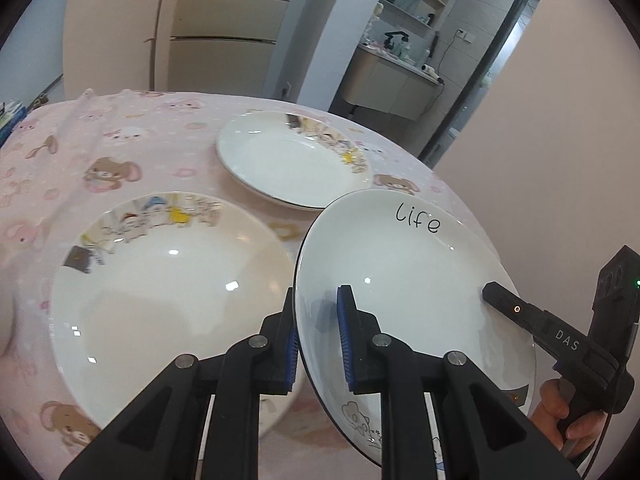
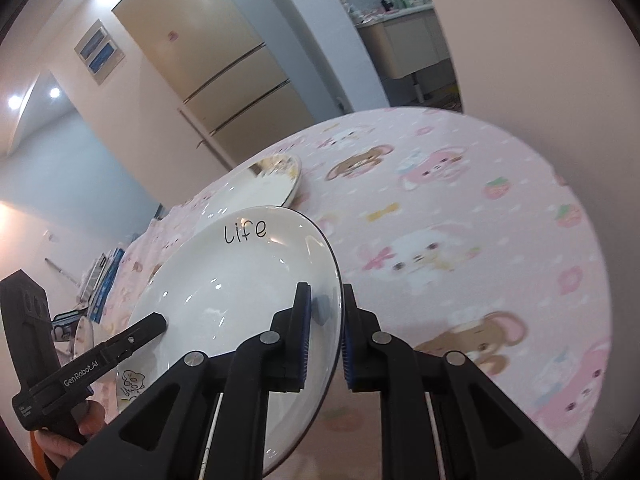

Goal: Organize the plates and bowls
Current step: 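Lift the 'Life' plate with both tools and carry it over the cartoon-rim plate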

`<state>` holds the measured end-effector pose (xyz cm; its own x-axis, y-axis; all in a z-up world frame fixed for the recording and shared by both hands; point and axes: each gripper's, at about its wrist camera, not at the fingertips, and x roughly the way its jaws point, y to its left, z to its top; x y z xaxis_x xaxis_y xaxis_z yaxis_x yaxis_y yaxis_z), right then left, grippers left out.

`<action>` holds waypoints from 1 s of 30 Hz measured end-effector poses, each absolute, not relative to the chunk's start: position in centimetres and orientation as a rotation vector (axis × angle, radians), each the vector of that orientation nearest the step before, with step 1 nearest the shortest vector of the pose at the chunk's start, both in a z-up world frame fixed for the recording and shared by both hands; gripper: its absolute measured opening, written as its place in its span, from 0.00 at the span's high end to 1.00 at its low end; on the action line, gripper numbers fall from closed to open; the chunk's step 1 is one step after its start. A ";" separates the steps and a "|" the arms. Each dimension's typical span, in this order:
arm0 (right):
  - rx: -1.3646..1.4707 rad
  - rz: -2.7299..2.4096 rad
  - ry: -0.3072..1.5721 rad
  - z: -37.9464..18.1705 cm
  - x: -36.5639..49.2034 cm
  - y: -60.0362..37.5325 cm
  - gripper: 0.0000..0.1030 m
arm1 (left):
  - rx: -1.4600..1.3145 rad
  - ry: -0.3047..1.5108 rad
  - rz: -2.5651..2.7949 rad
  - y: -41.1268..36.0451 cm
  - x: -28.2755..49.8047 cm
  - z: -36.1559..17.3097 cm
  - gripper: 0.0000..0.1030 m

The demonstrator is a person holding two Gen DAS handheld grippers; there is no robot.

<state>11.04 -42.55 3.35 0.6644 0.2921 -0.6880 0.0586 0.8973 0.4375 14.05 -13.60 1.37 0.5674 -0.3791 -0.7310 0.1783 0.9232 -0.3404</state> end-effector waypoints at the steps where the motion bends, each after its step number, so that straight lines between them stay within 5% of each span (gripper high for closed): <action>1: 0.454 0.152 0.851 3.2 11.3 -41.9 0.87 | -0.248 0.915 -0.326 -12.8 14.0 1.3 0.82; 30: 0.321 0.306 0.973 1.2 16.5 -25.8 0.86 | -0.323 0.902 -0.128 2.6 13.1 -0.8 0.82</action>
